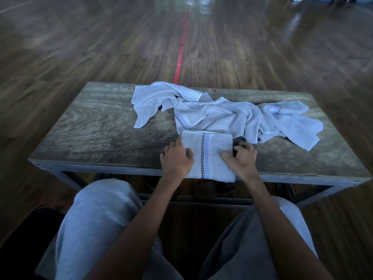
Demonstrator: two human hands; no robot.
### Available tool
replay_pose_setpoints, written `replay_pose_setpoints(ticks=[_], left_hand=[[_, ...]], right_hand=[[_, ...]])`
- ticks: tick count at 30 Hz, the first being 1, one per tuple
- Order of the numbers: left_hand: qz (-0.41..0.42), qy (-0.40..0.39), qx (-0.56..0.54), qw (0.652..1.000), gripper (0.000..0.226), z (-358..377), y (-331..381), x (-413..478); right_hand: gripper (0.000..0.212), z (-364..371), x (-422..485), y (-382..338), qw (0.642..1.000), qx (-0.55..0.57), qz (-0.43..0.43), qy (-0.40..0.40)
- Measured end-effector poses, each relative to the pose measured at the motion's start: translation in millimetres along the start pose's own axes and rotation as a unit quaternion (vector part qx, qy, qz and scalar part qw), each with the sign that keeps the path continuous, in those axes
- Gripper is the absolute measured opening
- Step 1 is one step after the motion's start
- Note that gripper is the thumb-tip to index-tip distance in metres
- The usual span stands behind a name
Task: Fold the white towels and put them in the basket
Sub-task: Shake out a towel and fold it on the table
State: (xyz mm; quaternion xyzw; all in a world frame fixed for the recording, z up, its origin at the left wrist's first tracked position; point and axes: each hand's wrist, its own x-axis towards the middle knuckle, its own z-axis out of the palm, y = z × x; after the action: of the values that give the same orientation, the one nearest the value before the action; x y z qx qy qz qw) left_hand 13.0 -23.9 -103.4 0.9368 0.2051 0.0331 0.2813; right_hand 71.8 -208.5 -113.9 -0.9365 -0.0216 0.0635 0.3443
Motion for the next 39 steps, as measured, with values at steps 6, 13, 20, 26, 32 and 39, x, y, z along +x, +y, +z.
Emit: replay_pose_setpoints(ticks=[6, 13, 20, 26, 32, 39], left_hand=[[-0.043, 0.005, -0.274, 0.961, 0.048, -3.8, 4.7, -2.4], [-0.029, 0.057, -0.444, 0.894, 0.04, -41.3, -0.3, -27.6], [-0.084, 0.09, -0.545, 0.829, 0.048, -61.6, -54.5, -91.2], [-0.078, 0.212, -0.471, 0.853, 0.05, -107.7, -112.7, -139.6], [-0.094, 0.337, -0.47, 0.81, 0.055, -168.0, -179.4, -201.6], [-0.182, 0.39, -0.5, 0.752, 0.054, -183.3, -228.4, -261.7]], right_hand=[[0.035, -3.1, -7.9, -8.1, 0.995, 0.092, 0.019, 0.041], [0.021, -5.9, -38.8, -33.5, 0.931, 0.353, -0.062, 0.069], [0.03, 14.8, -90.8, -68.7, 0.928, 0.327, -0.18, -0.022], [0.021, 53.5, -130.4, -140.0, 0.924, 0.313, -0.194, -0.105], [0.031, 99.4, -181.9, -220.5, 0.898, 0.294, -0.246, -0.218], [0.034, 148.6, -225.5, -266.6, 0.858, 0.248, -0.283, -0.349]])
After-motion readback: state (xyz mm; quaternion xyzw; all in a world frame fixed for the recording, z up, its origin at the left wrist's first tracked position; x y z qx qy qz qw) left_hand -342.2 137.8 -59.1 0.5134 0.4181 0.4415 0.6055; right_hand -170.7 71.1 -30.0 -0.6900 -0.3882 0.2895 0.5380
